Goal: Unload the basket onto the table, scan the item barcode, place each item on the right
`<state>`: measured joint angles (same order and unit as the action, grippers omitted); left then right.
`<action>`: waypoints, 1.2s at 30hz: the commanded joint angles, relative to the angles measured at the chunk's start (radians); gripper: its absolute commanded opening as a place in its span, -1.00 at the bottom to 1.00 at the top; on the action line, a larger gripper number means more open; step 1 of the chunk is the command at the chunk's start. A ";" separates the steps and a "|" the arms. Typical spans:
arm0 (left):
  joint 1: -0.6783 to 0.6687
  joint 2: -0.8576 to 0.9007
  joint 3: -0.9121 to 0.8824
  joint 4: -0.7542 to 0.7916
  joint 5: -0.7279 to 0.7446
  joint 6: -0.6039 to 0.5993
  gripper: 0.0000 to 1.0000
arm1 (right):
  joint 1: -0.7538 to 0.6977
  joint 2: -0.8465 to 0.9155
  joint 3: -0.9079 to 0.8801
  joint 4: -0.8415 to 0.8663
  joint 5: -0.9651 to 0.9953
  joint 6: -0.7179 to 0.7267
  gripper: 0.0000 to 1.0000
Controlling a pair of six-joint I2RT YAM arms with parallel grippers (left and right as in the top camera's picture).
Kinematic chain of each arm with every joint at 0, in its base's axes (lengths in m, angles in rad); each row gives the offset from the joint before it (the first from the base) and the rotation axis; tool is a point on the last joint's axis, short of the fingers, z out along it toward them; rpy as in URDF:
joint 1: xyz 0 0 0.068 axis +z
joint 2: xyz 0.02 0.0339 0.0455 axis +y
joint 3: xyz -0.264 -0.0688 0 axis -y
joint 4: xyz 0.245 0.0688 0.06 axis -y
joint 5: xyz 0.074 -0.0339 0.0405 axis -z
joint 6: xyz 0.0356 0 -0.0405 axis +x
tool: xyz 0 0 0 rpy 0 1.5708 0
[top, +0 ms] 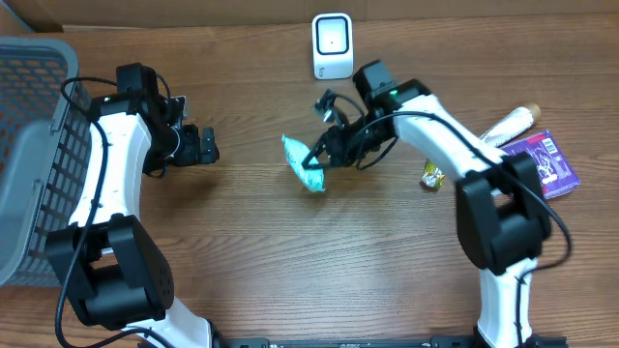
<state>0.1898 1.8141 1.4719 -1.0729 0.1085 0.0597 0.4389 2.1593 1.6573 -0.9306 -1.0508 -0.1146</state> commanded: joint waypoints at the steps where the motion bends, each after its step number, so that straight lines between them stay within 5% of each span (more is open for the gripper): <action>1: -0.007 -0.019 -0.003 0.001 0.000 0.018 0.99 | 0.011 0.075 -0.014 0.034 -0.047 0.070 -0.93; 10: -0.007 -0.019 -0.003 0.001 0.000 0.019 0.99 | 0.010 0.107 -0.013 0.094 0.343 0.209 -0.88; 20: -0.007 -0.019 -0.004 0.001 0.000 0.019 0.99 | 0.009 0.107 -0.012 0.044 0.625 0.220 -0.18; 31: -0.007 -0.019 -0.003 0.001 0.000 0.018 0.99 | -0.056 0.106 0.074 -0.075 0.732 0.200 -0.15; 36: -0.007 -0.019 -0.003 0.001 0.000 0.019 0.99 | -0.084 0.106 0.093 -0.105 0.532 0.097 -0.67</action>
<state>0.1898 1.8141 1.4719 -1.0729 0.1085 0.0597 0.3752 2.2505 1.7435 -1.0256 -0.4763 0.0612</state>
